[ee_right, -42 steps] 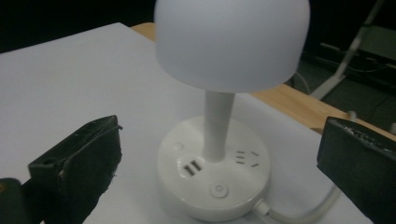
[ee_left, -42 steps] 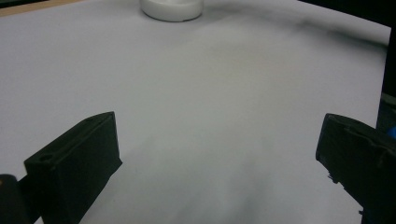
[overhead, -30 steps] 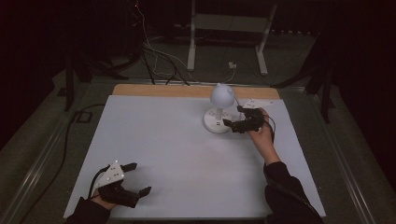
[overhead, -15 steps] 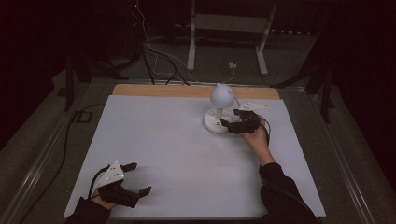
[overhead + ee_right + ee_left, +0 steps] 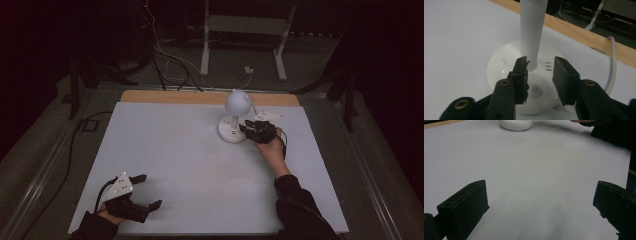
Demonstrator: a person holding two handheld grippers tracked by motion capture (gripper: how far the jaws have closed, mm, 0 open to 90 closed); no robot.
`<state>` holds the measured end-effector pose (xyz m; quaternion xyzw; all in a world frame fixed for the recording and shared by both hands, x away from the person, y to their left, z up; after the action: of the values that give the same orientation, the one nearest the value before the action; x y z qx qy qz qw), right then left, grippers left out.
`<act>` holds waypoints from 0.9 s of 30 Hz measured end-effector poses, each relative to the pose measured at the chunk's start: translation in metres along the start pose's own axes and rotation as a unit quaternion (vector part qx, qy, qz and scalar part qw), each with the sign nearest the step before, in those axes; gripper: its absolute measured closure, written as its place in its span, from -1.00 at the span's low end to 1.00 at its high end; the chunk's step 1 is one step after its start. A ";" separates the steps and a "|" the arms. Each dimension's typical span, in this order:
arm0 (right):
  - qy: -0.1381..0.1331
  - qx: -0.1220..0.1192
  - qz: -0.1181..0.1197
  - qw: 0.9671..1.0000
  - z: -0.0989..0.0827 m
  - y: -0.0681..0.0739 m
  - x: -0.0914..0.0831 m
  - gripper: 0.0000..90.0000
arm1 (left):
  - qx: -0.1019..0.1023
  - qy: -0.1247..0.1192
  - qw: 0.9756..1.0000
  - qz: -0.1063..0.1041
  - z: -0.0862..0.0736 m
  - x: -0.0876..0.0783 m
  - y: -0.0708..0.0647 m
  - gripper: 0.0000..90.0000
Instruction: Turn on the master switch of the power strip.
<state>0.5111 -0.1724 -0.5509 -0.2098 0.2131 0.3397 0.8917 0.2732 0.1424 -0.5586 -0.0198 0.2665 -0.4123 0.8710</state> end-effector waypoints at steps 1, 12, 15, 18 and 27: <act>0.000 0.000 0.000 1.000 0.000 0.000 0.000 0.45 | 0.000 0.000 1.000 0.000 0.000 0.000 0.000 -1.00; 0.026 -0.014 0.016 0.999 -0.008 0.005 0.005 1.00 | 0.000 0.001 1.000 0.001 0.000 0.000 0.000 -1.00; 0.036 -0.020 0.018 0.999 -0.010 0.008 0.007 1.00 | 0.000 0.002 1.000 0.001 0.000 0.000 0.000 -1.00; 0.041 -0.018 0.012 0.999 -0.011 0.006 0.009 1.00 | 0.000 0.002 1.000 0.000 0.000 0.000 0.000 -1.00; 0.055 -0.020 0.000 0.998 -0.014 0.006 0.011 1.00 | 0.000 0.003 1.000 0.000 -0.001 0.001 0.000 -1.00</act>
<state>0.5107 -0.1698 -0.5695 -0.2464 0.2549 0.3322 0.8741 0.2729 0.1419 -0.5595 -0.0188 0.2688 -0.4121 0.8704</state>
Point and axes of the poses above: each handheld gripper's, and its own axes: x roughly forward along the jaws, z roughly out of its top, y roughly to its left, the point moved 10 cm from there along x, roughly forward along the jaws, and after that the axes turned 11 degrees about -x, right-handed, at the moved point
